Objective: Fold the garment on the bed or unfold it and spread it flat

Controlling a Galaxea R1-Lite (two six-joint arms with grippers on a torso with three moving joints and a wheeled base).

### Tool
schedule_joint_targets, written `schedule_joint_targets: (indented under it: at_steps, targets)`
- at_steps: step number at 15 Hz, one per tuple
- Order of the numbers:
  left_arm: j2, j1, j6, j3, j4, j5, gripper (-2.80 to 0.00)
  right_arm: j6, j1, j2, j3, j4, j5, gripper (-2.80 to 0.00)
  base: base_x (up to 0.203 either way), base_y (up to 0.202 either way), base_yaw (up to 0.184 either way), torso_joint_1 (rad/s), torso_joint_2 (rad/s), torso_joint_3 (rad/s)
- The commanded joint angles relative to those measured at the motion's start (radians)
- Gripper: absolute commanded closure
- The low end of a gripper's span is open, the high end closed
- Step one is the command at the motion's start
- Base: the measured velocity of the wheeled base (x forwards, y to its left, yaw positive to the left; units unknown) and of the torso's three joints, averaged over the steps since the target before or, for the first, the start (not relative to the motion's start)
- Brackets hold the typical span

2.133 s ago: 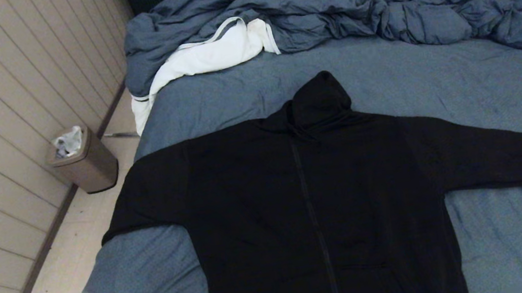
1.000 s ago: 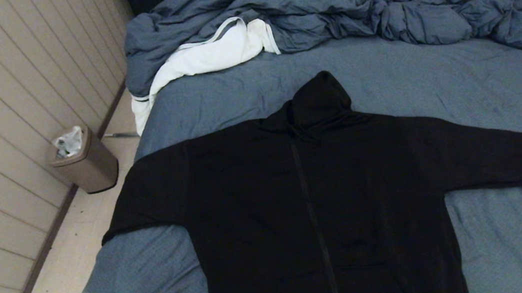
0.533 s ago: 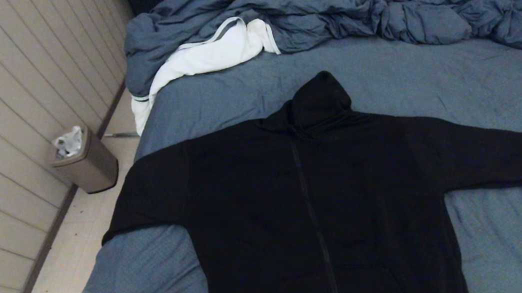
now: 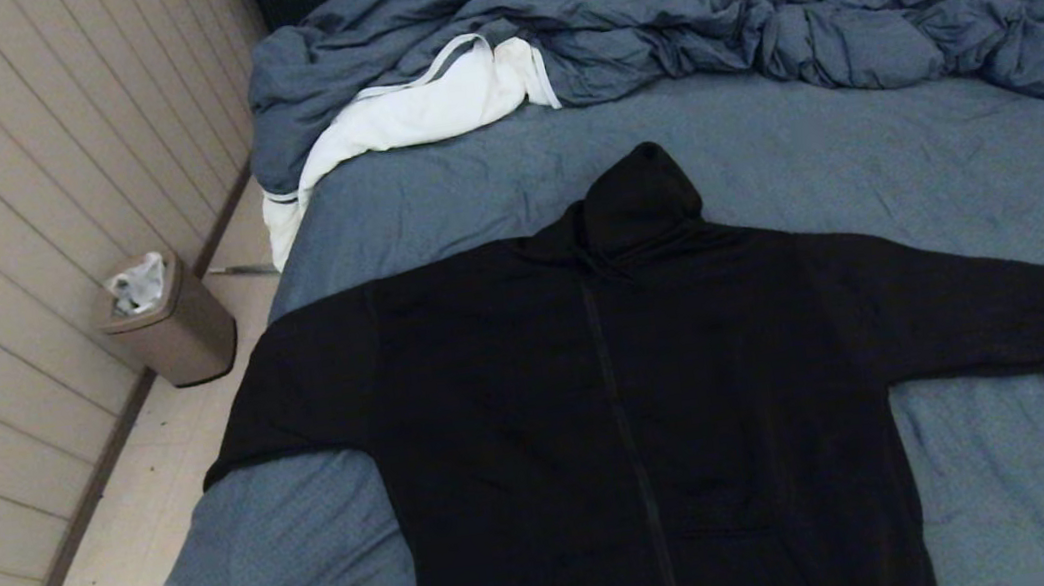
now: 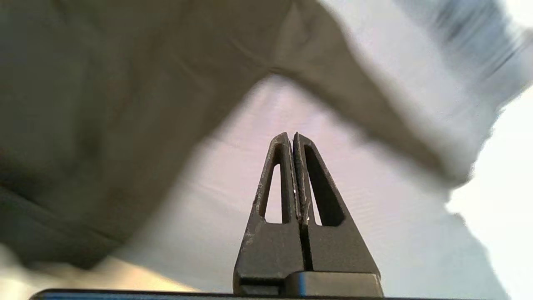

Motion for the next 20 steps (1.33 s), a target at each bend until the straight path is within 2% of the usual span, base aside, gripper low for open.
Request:
schedule_joint_targets:
  at_steps: [1, 2, 4, 5, 6, 9, 20]
  targets:
    - [0.003, 0.000, -0.007, 0.000, -0.001, 0.001, 0.00, -0.141, 0.000, 0.004, 0.000, 0.002, -0.001, 0.00, 0.000, 0.000, 0.000, 0.000, 0.00, 0.000]
    - [0.003, 0.000, -0.024, 0.000, -0.003, 0.004, 0.00, -0.021, 0.000, 0.004, 0.000, 0.002, -0.001, 0.00, 0.000, 0.000, 0.000, 0.000, 0.00, 0.000]
    - [0.003, 0.000, -0.046, 0.000, -0.004, 0.012, 0.00, 0.425, 0.000, 0.004, 0.000, 0.001, -0.001, 0.00, 0.000, 0.000, 0.000, 0.000, 0.00, 0.000]
    - [0.003, 0.000, -0.049, 0.000, -0.004, 0.014, 0.00, 0.570, 0.000, 0.004, 0.000, 0.000, -0.002, 0.00, 0.000, 0.000, 0.000, 0.000, 0.00, 0.000]
    - [0.004, 0.000, -0.049, 0.000, -0.005, 0.014, 0.00, 0.643, 0.000, 0.004, 0.000, -0.001, -0.002, 0.00, 0.000, 0.000, 0.000, 0.000, 0.00, 0.000]
    - [0.003, 0.000, -0.086, 0.000, -0.009, 0.015, 0.00, 0.662, 0.000, 0.005, 0.000, 0.000, -0.002, 0.00, 0.000, 0.000, 0.000, 0.000, 0.00, 0.000]
    - [0.003, 0.000, -0.097, 0.000, -0.011, 0.015, 0.00, 0.667, 0.000, 0.004, 0.000, 0.000, -0.003, 0.00, 0.000, 0.000, 0.000, 0.000, 0.00, 0.000]
